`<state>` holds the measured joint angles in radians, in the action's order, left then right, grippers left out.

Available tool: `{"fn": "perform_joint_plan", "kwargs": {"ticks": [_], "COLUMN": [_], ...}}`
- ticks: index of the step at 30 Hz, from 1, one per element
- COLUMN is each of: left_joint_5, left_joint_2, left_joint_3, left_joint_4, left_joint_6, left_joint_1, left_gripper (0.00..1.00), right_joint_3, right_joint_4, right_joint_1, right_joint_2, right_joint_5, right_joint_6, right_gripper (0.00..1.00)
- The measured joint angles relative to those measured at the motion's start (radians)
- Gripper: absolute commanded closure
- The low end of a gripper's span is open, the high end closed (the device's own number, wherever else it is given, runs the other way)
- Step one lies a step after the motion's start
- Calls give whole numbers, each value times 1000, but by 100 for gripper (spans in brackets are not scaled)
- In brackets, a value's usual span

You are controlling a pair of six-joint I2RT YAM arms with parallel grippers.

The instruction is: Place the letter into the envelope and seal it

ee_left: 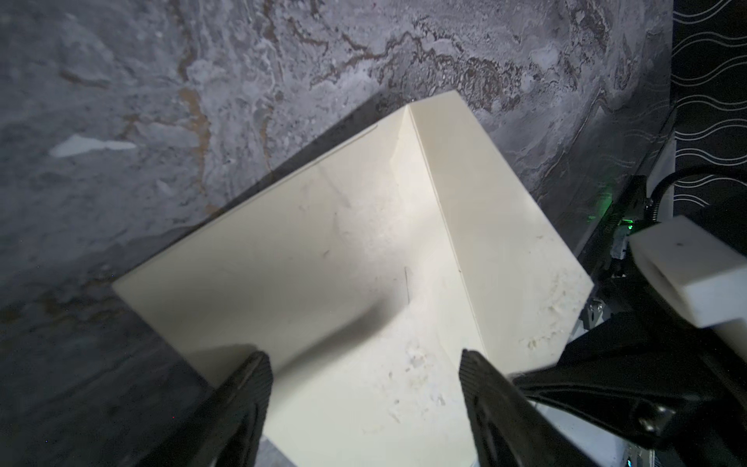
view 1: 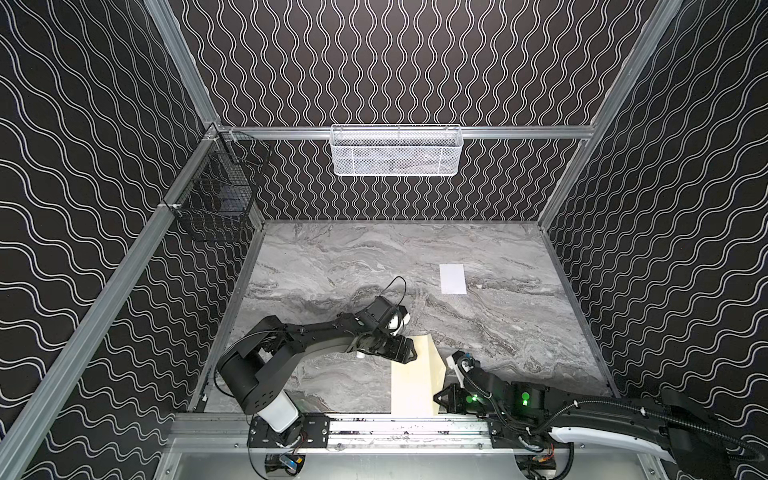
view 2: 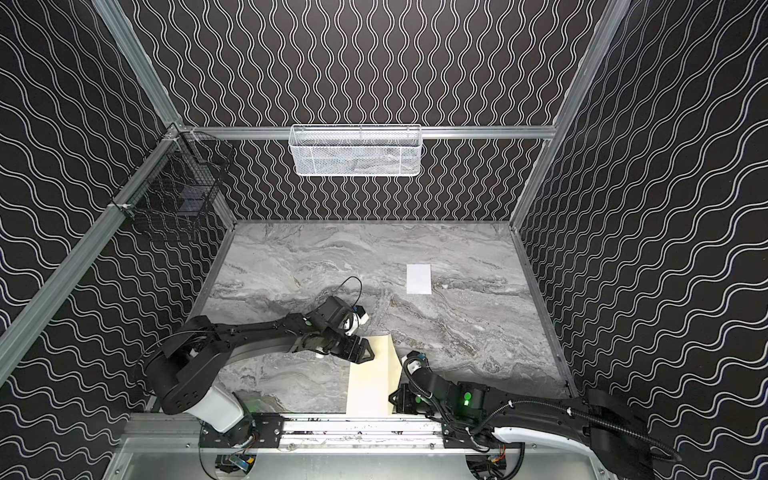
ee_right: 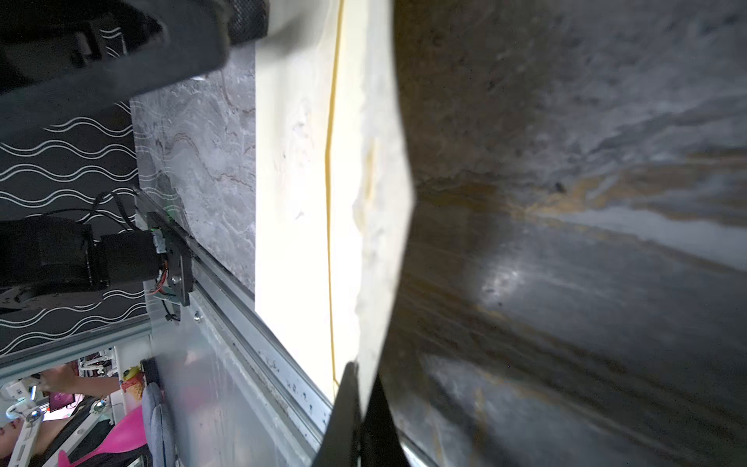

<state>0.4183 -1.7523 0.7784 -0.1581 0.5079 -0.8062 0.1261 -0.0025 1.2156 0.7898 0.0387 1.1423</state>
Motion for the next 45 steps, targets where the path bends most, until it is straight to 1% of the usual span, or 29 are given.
{"fn": "perform_joint_plan", "kwargs": {"ticks": [4,8,11,15,19,21,26,29,32,35,42,45], "left_joint_5": [-13,-50,-89,-124,-139,-140,-141,-127,-105,-90,-64,-56], "left_joint_2": [40,103,141,161,164,165,171,173,172,166,152,152], "left_joint_3": [25,109,179,243,274,283,308,308,303,294,280,275], "left_joint_4": [-53,-105,-134,-181,-216,-227,-247,-248,-243,-241,-230,-225], "left_joint_6": [16,13,6,-15,-24,-35,-48,-53,-56,-56,-63,-63], "left_joint_1": [0,1,4,16,46,61,94,127,152,164,172,172], "left_gripper": [19,14,10,2,1,1,1,1,1,1,1,1], "right_joint_3": [7,24,55,115,211,282,488,599,683,753,894,924], "right_joint_4": [-10,-27,-53,-60,-63,-69,-100,-113,-119,-121,-134,-136], "right_joint_1": [-3,-34,-119,-291,-449,-519,-656,-724,-754,-772,-817,-822], "right_joint_2": [-12,-24,-24,21,147,241,507,648,759,845,991,1029], "right_joint_5": [-24,-37,-19,58,174,241,402,483,538,576,606,618], "right_joint_6": [-5,-40,-100,-216,-352,-431,-616,-695,-738,-755,-784,-792], "right_gripper": [100,100,100,100,100,100,100,100,100,100,100,100]}}
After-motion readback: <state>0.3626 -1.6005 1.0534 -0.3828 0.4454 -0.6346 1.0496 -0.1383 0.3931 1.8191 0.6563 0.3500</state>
